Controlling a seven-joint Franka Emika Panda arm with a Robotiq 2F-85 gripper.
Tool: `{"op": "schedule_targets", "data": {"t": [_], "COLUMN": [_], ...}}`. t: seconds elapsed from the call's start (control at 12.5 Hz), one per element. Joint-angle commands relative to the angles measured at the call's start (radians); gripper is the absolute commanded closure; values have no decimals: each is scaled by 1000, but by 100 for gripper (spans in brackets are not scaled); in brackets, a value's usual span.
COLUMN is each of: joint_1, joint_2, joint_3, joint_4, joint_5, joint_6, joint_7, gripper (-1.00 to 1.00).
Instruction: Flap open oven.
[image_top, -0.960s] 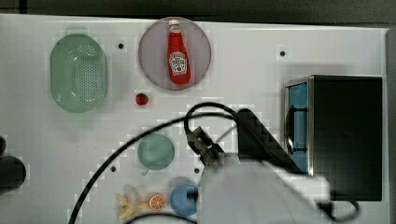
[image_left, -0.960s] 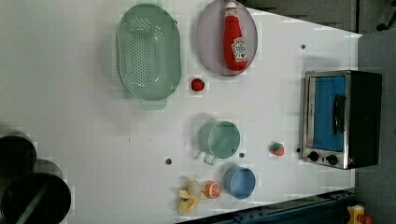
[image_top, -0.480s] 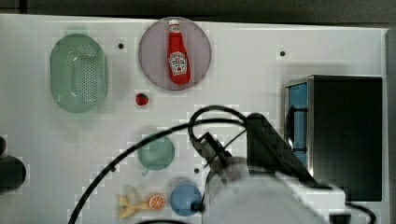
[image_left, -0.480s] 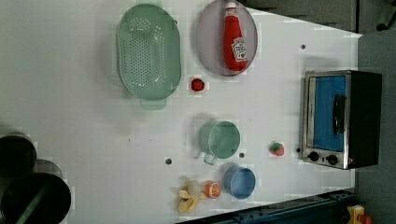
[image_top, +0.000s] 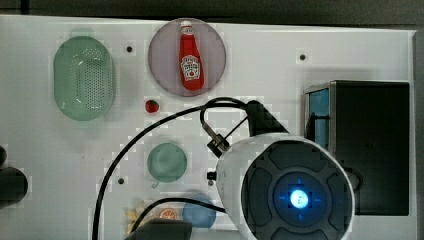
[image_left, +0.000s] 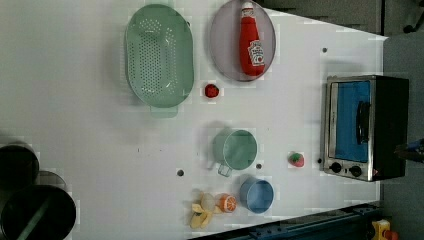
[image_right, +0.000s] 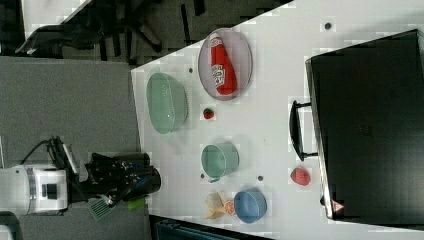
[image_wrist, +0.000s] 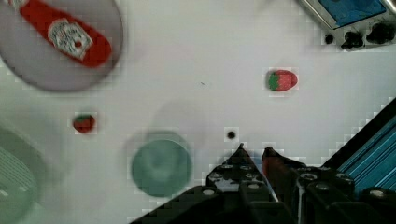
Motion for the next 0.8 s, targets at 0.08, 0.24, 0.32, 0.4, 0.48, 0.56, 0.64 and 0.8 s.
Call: {"op": "schedule_targets", "data": {"t": [0.08, 0.24, 0.32, 0.4, 0.48, 0.56, 0.64, 0.8], "joint_1": [-13, -22, -26, -32, -36, -38, -39, -40], "joint_2": [-35, -35, -35, -34, -31, -26, -17, 14], "joint_3": [-46, -80, -103, -126, -154, -179, -203, -246], "joint_4": [-53, -96, -118, -139, -161, -183, -202, -231], "joint_5": [-47, -84, -96, -100, -103, -106, -108, -109], "joint_6": [40, 110, 138, 164, 200, 245, 292, 378], "joint_7": [-316, -471, -540, -596, -633, -646, -649, -695], "gripper": [65, 65, 65, 65, 65, 65, 65, 65]}}
